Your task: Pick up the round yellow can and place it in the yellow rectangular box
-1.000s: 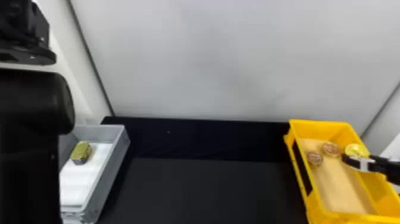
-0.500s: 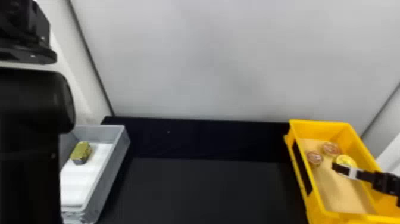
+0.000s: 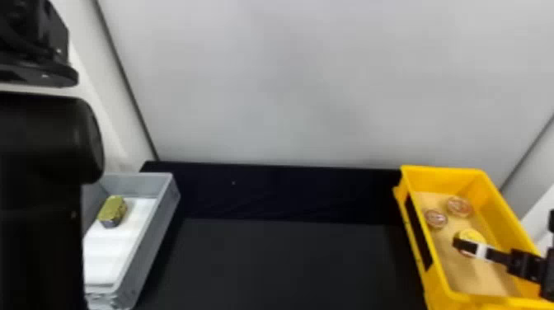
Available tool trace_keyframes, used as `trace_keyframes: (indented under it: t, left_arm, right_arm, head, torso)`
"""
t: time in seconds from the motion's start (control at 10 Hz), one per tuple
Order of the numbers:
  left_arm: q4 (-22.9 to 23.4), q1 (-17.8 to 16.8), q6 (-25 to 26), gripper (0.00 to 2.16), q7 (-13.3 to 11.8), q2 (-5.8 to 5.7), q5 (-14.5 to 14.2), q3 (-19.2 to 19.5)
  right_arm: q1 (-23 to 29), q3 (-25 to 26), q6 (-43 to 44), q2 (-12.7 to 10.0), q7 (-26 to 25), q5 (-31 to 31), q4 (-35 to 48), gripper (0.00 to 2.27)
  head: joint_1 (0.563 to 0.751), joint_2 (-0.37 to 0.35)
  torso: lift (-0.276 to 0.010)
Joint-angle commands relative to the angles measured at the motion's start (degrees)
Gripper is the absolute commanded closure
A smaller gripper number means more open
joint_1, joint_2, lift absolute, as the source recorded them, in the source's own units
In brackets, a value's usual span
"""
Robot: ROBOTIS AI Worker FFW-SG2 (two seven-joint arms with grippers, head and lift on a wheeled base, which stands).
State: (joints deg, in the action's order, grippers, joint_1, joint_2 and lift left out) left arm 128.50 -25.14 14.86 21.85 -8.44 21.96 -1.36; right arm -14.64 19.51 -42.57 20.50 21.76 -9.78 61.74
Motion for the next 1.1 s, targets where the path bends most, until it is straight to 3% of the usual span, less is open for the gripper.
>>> trace_keyframes:
  t: [0.0,0.7,1.0]
  left_arm:
    - [0.0,-0.1,0.0,0.15,0.0,0.0,-0.1,0.0]
    - [0.1,-0.1,-0.1,0.15,0.0,0.0,-0.2,0.0]
    - [0.1,-0.1,-0.1,0.15,0.0,0.09,-0.2,0.0]
  right_arm:
    - [-0.1,-0.3,-0.4,0.0,-0.3,-0.5,-1.6,0.65]
    - [0.0,-1.5,-1.5,0.3,-0.7,-0.7,-2.6,0.64]
    - [-0.1,-1.5,-2.0,0.4,-0.8,-0.9,-2.5,0.48]
  head:
    - [0.663,0.054]
    - [0.663,0.054]
    - [0.663,0.054]
  torso:
    - [-0.01]
    - [-0.01]
    - [-0.01]
